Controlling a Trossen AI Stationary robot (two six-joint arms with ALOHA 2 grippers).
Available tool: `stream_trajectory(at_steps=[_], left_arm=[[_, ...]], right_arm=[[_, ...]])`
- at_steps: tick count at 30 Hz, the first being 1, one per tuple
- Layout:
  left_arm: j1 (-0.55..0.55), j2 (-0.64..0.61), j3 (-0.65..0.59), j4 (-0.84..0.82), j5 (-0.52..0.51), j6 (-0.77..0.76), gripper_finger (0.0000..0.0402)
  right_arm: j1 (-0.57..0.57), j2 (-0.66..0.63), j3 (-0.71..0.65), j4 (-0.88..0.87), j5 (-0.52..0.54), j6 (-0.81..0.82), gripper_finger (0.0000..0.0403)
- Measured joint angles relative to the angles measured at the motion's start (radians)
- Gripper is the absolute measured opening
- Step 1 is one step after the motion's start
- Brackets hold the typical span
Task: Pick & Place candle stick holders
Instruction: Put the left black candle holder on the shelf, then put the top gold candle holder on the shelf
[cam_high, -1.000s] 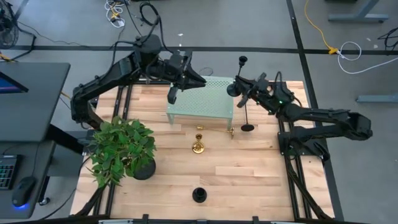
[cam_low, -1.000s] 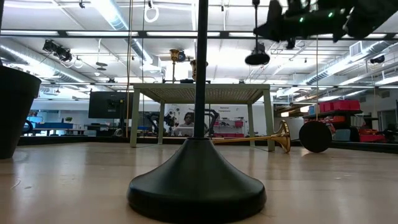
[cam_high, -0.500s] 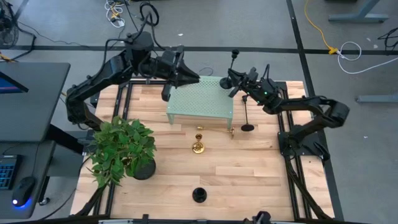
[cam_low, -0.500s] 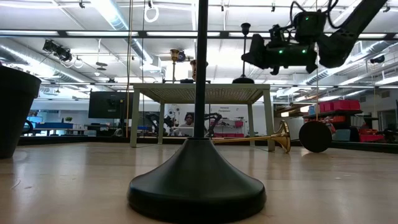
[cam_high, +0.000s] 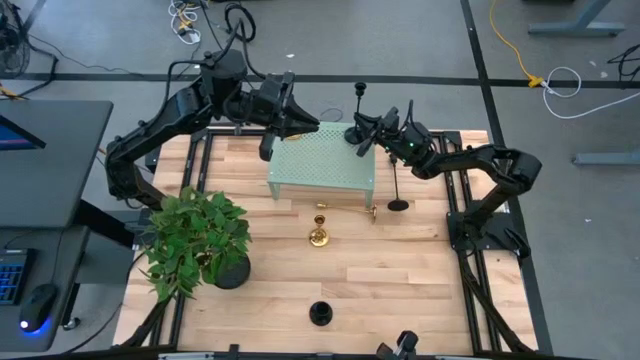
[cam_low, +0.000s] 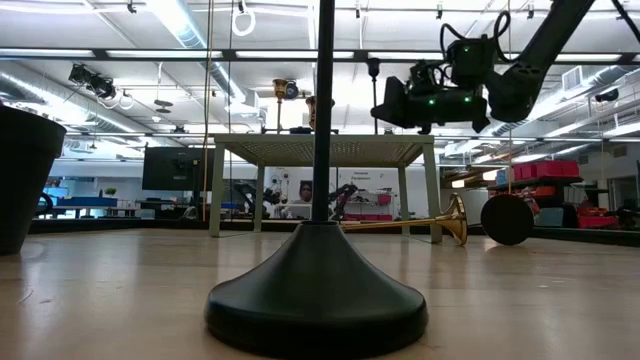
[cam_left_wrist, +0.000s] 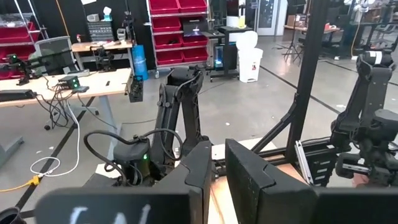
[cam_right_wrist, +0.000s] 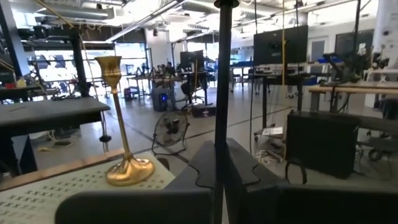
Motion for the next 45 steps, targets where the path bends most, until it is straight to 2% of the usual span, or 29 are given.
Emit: stream_trajectory(at_steps=[27,38,45], left_arm=[[0.000,-0.001,0.000,-0.015,-0.002,-0.002,0.0051],[0.000,-0.001,0.000,-0.035,-0.002,-0.009,0.0051],[0.000,-0.001,0.000,-0.035,-0.002,-0.010,0.0051]], right_arm=[[-0.026,-0.013,0.000,-0.056,-0.007,-0.026,0.0008],[-0.024,-0.012,-0.003,-0.080,-0.035,-0.022,0.0055],[-0.024,-0.027,-0.003,-0.095,-0.034,-0.022,0.0071]])
